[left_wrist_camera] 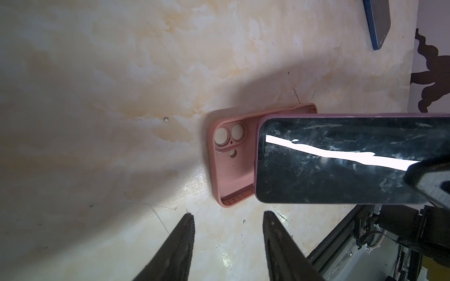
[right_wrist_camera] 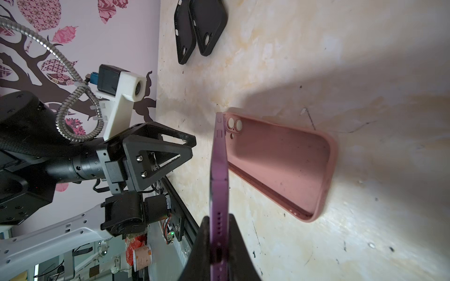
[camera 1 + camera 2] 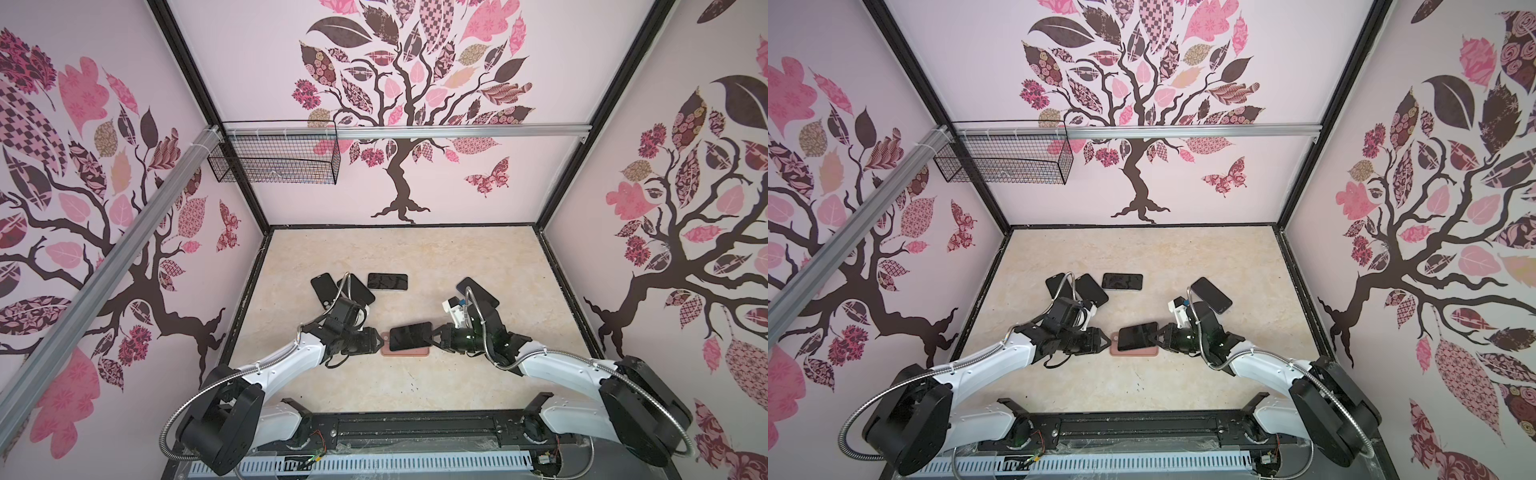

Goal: Put the phone into the phone case
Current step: 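Lower the phone with both grippers toward the pink case, then press the phone's edge into the pink case rim with both grippers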

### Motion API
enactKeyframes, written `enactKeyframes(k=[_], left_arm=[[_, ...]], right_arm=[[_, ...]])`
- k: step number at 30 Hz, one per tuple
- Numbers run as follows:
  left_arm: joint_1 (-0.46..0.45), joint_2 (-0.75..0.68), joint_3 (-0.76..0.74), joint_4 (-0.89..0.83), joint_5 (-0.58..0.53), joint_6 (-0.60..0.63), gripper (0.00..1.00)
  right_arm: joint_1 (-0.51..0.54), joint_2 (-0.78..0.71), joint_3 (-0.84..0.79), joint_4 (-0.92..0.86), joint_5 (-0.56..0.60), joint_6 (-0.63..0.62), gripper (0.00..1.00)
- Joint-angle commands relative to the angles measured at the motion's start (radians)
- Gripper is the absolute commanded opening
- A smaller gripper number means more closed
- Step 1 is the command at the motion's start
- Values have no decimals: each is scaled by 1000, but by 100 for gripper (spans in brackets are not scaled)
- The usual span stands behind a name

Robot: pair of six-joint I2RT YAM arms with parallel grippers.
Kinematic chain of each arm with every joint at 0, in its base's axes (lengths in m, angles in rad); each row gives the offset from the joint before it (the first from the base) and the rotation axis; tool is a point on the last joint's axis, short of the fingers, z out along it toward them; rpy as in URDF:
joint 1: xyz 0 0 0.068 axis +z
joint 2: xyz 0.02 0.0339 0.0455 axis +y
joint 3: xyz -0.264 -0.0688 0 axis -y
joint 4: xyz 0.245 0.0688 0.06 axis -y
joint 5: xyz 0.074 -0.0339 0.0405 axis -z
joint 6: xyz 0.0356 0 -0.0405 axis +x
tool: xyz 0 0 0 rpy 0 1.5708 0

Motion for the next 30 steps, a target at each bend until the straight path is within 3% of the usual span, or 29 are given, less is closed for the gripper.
enactKeyframes(k=[1,30], left_arm=[[-4,14,35,37,10,13,48],[-6,89,-12,159,40,-12,44]], right_arm=[[-4,22,7,87,-31,13,0],[-4,129,-9,177,-69,38,0]])
